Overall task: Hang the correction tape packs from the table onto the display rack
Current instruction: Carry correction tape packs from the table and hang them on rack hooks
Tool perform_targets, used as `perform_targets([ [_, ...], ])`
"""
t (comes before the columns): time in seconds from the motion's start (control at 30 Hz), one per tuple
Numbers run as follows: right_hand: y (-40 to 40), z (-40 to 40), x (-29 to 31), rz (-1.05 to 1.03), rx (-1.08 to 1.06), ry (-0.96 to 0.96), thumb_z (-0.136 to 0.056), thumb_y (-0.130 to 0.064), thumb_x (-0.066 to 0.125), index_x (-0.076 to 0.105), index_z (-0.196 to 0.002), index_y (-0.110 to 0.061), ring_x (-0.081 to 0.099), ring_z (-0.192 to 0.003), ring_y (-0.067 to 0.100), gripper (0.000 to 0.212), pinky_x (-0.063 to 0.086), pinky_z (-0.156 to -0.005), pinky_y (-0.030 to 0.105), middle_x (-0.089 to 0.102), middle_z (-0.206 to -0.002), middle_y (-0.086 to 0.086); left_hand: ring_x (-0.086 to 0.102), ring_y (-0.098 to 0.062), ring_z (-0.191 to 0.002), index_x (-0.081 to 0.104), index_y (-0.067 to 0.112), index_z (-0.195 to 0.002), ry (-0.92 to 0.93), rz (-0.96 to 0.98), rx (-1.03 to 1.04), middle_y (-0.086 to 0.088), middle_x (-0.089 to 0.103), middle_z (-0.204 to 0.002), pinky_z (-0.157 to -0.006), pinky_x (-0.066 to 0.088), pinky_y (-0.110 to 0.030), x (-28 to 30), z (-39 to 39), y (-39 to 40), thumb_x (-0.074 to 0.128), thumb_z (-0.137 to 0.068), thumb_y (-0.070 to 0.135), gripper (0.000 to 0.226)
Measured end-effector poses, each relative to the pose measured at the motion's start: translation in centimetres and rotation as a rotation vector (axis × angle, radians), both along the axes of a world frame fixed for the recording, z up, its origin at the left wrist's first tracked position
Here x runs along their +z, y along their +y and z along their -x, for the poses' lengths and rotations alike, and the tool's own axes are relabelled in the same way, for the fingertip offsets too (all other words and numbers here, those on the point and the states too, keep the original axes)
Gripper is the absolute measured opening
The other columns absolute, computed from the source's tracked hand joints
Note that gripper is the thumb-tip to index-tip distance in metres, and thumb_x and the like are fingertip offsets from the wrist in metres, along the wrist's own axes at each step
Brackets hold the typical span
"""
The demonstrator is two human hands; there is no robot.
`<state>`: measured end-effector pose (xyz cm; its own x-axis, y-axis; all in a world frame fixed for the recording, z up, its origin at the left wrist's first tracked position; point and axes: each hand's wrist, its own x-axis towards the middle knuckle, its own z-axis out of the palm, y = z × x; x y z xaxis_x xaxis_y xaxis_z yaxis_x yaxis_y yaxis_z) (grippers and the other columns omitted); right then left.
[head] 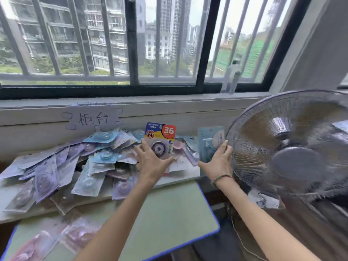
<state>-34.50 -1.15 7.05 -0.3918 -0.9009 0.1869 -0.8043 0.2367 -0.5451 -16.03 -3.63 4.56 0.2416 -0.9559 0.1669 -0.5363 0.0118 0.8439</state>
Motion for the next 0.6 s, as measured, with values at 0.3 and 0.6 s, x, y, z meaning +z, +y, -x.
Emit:
perform_targets([
  [0.3, 14.3, 11.3, 2.0, 0.107, -0.524, -0.010, -0.073, -0.039, 0.079, -0.007, -0.149, 0.000, 0.025, -0.135, 0.034, 0.121, 0.037, -0.102, 0.042, 0.014, -0.147, 0.016, 0.031, -0.033, -0.135, 0.009, 0.005, -0.153, 0.041, 0.093, -0.352, -0.019, 0.034, -0.145, -0.108, 0.034, -0.043, 1.5, 13.3, 5.7, 0.082, -0.069, 0.043, 0.118],
  [0.6, 36.3, 19.2, 1.6, 0.148, -1.043, 0.023, -0.074, -0.036, 0.079, -0.003, -0.150, 0.000, 0.031, -0.129, 0.034, 0.117, 0.041, -0.095, 0.041, 0.018, -0.144, 0.016, 0.038, -0.034, -0.126, 0.014, 0.009, -0.150, 0.082, 0.106, -0.778, -0.017, 0.039, -0.134, -0.097, 0.040, -0.051, 2.1, 28.5, 21.0, 0.079, -0.069, 0.044, 0.110],
])
